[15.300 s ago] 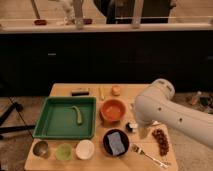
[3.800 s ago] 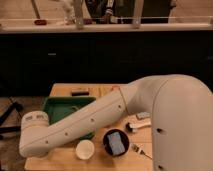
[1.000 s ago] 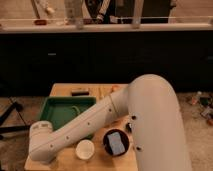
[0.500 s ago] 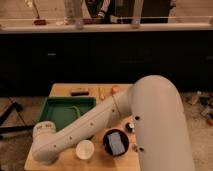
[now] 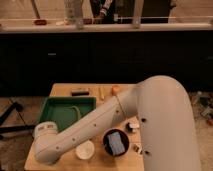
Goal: Stack cups into tray
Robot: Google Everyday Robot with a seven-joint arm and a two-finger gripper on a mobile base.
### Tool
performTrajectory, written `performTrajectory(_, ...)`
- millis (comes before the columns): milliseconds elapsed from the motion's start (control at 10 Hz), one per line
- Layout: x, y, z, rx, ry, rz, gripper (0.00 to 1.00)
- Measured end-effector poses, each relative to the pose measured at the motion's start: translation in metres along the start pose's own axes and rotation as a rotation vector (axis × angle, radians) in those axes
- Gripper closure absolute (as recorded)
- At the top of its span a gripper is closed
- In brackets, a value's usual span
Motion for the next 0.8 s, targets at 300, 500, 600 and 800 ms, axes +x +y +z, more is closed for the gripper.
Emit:
performTrajectory(300, -0.001, -0.006, -0.014, 0.032, 0.016, -0.016, 1.0)
performTrajectory(500, -0.001, -0.013, -0.028, 0.056, 0.033, -0.028, 1.0)
performTrajectory(600, -0.001, -0.016, -0.037, 0.065, 0.043, -0.036, 1.0)
performTrajectory(800, 0.004, -0.025, -0.054, 0.076, 0.073, -0.055, 1.0)
